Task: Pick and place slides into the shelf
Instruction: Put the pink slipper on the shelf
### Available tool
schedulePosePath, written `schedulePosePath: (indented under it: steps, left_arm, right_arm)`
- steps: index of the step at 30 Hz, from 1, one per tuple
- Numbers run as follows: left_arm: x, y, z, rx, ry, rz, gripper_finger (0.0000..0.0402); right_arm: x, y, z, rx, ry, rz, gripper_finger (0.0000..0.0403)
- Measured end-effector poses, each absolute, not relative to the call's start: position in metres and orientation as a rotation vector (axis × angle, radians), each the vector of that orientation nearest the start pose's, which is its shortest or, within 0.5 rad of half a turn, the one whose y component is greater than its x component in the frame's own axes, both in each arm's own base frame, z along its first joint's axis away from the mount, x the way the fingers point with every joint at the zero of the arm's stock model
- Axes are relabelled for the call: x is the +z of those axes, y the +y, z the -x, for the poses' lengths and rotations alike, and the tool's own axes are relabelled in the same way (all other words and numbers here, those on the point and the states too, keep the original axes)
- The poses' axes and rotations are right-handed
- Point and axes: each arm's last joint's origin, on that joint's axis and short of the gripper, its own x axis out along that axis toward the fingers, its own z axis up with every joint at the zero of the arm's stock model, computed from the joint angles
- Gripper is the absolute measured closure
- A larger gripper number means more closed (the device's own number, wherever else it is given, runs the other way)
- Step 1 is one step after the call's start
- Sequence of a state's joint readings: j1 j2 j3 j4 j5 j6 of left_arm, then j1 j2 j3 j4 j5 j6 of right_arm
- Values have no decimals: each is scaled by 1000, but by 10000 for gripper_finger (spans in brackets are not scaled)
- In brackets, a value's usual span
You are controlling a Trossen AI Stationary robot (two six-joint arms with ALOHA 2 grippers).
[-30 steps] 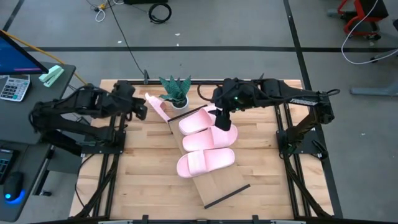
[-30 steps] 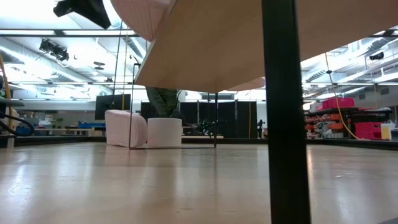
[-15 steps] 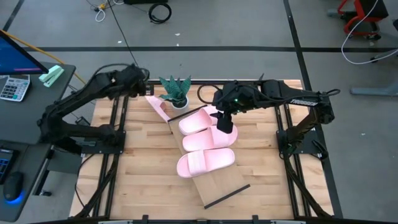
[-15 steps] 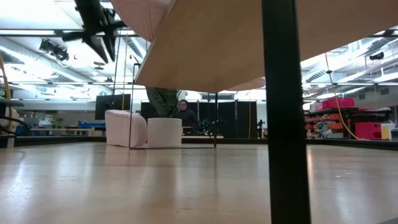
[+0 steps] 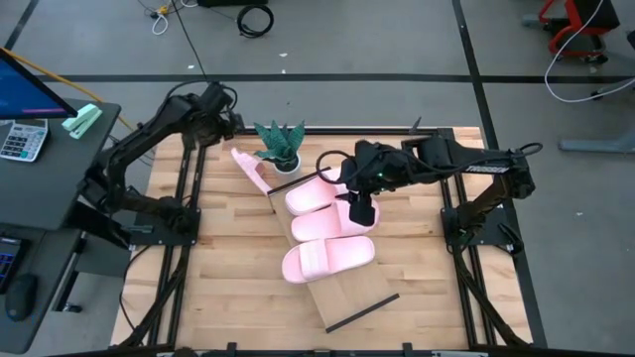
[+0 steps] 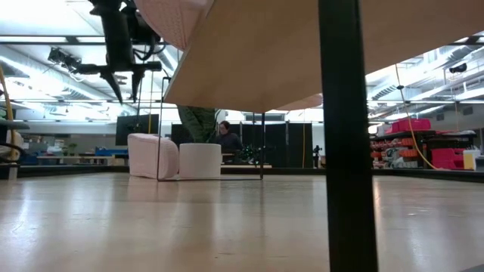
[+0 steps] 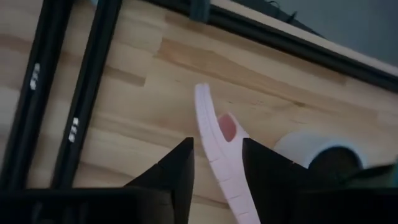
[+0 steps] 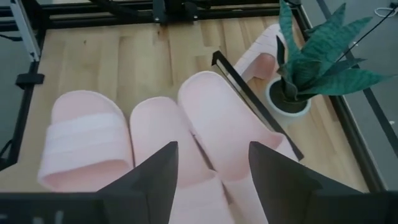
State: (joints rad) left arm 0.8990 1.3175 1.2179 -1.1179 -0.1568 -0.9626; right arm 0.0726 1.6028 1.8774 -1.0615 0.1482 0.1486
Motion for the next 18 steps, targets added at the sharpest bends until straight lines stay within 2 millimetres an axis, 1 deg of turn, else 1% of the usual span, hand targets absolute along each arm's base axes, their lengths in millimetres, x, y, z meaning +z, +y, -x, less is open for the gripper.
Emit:
schedulePosePath:
  steps: [3,7,9,14,18]
  left_arm:
    - [298,196,-144,1485,643,1313,244]
    - [288,206,-151,1456,638,1398,225]
    - [283,209,-154,1471,645,1424,216]
    - [271,214,-161,1518,678,1431,203]
    - [266,215,-162,1544,726,1425,197]
  right_arm:
    - [423,21,-315,-132,773,-71,202]
    - [423,24,-315,-129,772,-82,201]
    - [423,24,-315,-129,772,-85,202]
    - [423,24,-315,-137,771,-103,205]
    - [423,24,-315,-137,771,-104,206]
